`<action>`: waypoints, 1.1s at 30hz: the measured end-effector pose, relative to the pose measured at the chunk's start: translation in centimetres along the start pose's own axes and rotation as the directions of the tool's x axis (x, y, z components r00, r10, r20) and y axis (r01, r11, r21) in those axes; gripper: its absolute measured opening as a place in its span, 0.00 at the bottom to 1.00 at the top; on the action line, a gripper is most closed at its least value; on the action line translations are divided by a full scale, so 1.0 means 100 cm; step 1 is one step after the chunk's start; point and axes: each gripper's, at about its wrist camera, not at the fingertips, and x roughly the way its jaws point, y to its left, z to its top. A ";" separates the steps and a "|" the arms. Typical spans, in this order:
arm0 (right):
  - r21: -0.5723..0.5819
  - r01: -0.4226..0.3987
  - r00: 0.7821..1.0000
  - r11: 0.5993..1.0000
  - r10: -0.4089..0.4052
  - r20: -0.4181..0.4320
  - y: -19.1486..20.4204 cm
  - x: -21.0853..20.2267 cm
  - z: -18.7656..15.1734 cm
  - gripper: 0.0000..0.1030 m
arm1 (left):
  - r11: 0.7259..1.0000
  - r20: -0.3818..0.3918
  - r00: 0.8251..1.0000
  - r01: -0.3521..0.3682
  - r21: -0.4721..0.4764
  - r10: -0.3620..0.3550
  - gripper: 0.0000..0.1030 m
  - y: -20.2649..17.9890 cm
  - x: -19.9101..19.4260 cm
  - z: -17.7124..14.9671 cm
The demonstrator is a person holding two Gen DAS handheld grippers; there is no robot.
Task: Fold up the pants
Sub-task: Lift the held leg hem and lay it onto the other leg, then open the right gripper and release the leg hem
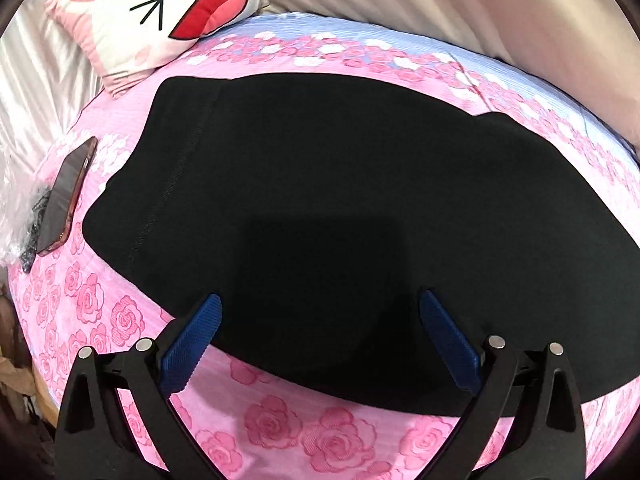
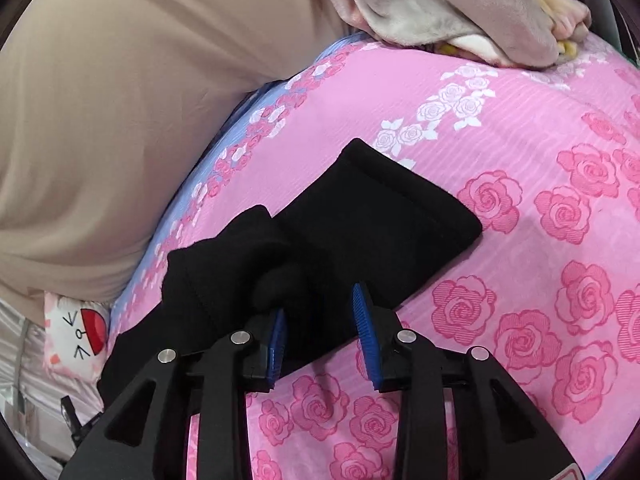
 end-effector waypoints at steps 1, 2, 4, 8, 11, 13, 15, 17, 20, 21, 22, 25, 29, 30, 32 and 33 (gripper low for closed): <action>-0.043 0.037 0.999 0.998 -0.036 0.010 0.007 -0.003 -0.002 0.38 | 1.000 0.002 1.000 -0.004 -0.002 0.004 0.95 0.001 0.001 0.000; -0.079 0.069 0.998 0.995 -0.067 0.019 0.011 -0.002 -0.003 0.48 | 1.000 0.005 1.000 -0.009 -0.001 0.009 0.96 0.002 0.003 0.001; -0.204 0.167 0.986 0.965 -0.161 0.046 0.026 0.000 -0.007 0.56 | 1.000 0.013 1.000 -0.013 0.002 0.013 0.96 0.003 0.005 0.001; -0.396 0.249 0.968 0.884 -0.231 0.095 0.053 0.011 -0.014 0.54 | 1.000 0.022 0.999 -0.031 0.000 0.031 0.96 0.000 0.006 0.002; -0.353 0.147 0.989 0.924 -0.125 0.084 0.054 0.012 0.004 0.03 | 0.999 0.021 0.999 -0.041 0.002 0.041 0.96 -0.002 0.005 0.003; -0.137 0.066 0.996 0.988 -0.057 0.068 0.023 0.010 0.026 0.03 | 0.999 0.020 0.999 -0.038 0.001 0.038 0.96 -0.001 0.006 0.004; 0.231 -0.078 0.997 0.970 0.075 0.020 -0.037 0.018 0.032 0.04 | 1.000 0.021 0.999 -0.030 0.004 0.030 0.96 0.000 0.006 0.004; 0.325 -0.099 0.995 0.941 0.099 0.017 -0.056 0.020 0.018 0.04 | 1.000 0.023 0.999 -0.025 0.004 0.025 0.96 0.002 0.006 0.003; 0.328 -0.110 0.994 0.938 0.101 0.043 -0.052 0.007 0.003 0.17 | 1.000 0.023 0.999 -0.026 0.007 0.026 0.96 0.001 0.006 0.003; 0.324 -0.103 0.994 0.940 0.090 0.054 -0.049 -0.001 0.000 0.31 | 1.000 0.023 0.999 -0.029 0.009 0.029 0.96 0.000 0.005 0.004; 0.310 -0.096 0.995 0.946 0.079 0.069 -0.046 -0.008 -0.002 0.39 | 0.999 0.034 0.999 -0.039 0.009 0.038 0.96 0.001 0.001 0.004; 0.228 0.032 0.987 0.973 -0.067 0.147 -0.029 -0.034 -0.007 0.63 | 0.997 0.101 0.992 -0.069 -0.026 0.071 0.95 0.016 -0.017 0.000; 0.080 0.154 0.958 0.985 -0.168 0.231 0.004 -0.049 -0.018 0.63 | 0.976 0.132 0.990 -0.027 -0.218 0.056 0.95 0.086 -0.047 -0.013; 0.033 0.172 0.955 0.984 -0.175 0.238 0.017 -0.047 -0.024 0.63 | 0.965 0.127 0.990 -0.021 -0.260 0.056 0.95 0.104 -0.048 -0.015; -0.035 0.183 0.959 0.983 -0.171 0.225 0.034 -0.038 -0.033 0.63 | 0.934 0.107 0.992 -0.019 -0.356 0.060 0.95 0.145 -0.047 -0.022; -0.063 0.178 0.964 0.982 -0.161 0.213 0.042 -0.034 -0.039 0.63 | 0.922 0.097 0.994 -0.016 -0.388 0.058 0.95 0.160 -0.044 -0.024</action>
